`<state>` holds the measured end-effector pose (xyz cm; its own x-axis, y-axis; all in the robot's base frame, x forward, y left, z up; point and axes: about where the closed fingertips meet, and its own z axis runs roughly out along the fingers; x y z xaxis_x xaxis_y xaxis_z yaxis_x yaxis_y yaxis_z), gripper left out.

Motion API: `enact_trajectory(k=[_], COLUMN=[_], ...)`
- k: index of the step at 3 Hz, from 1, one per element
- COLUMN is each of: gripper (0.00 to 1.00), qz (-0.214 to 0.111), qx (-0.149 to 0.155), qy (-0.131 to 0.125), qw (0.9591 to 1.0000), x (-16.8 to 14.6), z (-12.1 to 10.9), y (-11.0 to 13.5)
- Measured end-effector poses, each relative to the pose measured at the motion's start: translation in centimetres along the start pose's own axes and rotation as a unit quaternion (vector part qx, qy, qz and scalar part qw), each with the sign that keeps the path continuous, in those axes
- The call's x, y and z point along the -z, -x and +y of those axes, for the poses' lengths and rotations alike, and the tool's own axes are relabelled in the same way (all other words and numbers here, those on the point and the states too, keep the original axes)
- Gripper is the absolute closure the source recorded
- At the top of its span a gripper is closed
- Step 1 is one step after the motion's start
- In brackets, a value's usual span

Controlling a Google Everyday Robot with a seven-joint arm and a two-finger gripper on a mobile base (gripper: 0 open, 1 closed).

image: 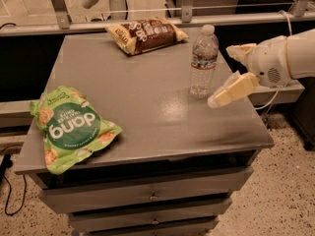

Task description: Knock water bottle over

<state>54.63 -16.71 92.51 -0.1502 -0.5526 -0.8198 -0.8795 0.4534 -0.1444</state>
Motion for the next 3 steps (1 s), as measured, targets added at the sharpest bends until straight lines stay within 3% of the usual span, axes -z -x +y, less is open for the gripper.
enact_trajectory(k=[1, 3], gripper=[0.0, 0.0], qz=[-0.049, -0.123], qx=[-0.007, 0.012], qy=[0.022, 0.069], qw=[0.9985, 0.9899], x=[-2.7, -7.6], z=[1.1, 4.2], y=[1.7, 7.3])
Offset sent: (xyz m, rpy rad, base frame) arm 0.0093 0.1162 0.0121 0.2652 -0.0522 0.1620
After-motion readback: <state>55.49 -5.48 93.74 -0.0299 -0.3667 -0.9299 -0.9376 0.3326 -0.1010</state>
